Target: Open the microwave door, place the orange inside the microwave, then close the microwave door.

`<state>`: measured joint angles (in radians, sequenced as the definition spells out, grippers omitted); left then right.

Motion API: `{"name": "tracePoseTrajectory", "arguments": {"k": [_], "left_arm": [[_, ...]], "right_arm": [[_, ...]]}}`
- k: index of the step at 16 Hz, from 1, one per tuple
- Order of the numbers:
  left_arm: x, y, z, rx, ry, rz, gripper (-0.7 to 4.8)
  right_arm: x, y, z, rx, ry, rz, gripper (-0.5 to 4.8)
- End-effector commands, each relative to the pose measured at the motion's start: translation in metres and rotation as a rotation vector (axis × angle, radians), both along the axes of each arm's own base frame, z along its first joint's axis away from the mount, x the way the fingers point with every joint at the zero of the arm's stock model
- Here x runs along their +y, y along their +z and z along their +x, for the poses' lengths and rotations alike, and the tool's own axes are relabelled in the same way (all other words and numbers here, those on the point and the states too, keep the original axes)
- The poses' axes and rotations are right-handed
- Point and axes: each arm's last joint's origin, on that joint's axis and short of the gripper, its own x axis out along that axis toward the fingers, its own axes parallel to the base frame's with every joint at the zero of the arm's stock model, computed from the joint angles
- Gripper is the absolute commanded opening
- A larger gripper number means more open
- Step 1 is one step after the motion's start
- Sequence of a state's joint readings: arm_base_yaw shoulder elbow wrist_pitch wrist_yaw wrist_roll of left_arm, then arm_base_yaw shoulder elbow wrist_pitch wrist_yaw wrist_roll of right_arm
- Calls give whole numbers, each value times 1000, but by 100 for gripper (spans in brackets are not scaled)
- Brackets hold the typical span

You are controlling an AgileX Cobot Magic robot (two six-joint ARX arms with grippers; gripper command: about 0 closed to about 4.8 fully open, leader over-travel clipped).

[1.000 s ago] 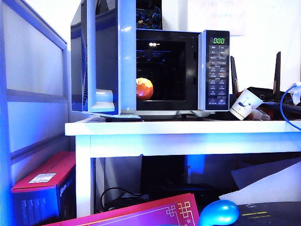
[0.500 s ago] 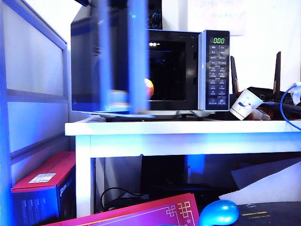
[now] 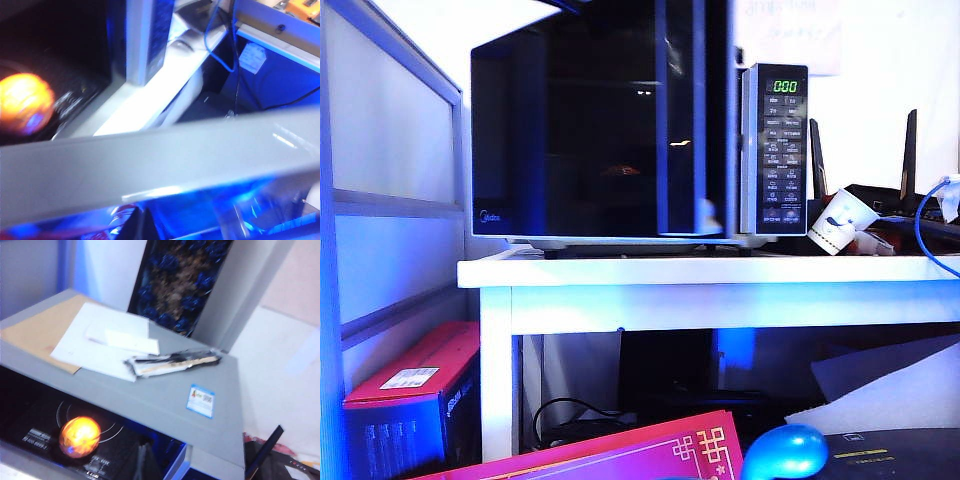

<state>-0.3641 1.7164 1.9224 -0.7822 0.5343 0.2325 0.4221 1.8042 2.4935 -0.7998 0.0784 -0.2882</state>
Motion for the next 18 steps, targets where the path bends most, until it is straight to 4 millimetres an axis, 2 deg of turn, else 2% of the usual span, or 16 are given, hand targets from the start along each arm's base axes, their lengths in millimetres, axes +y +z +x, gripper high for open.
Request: {"name": "tracePoseTrajectory", "arguments": {"k": [1,5,7,10,18], "left_arm": [[-33,-8,11,-88,-54,-25,-5],[-71,-22,25,-193,-35,-27,-5],[-84,-30,39,-281,67,-14,-5],[-91,-37,55,-374,155,-38,-5],[-118,-71,89,-508,170,-187,-5]], "right_arm": [[-1,6,-4,-36,3,21,-5],[-2,8,-4,-49,2,35,-5],[-2,11,-5,-62,4,63,-5],[-2,11,-6,-56,7,85,-5],[-2,12,-7,-58,8,89,-5]]}}
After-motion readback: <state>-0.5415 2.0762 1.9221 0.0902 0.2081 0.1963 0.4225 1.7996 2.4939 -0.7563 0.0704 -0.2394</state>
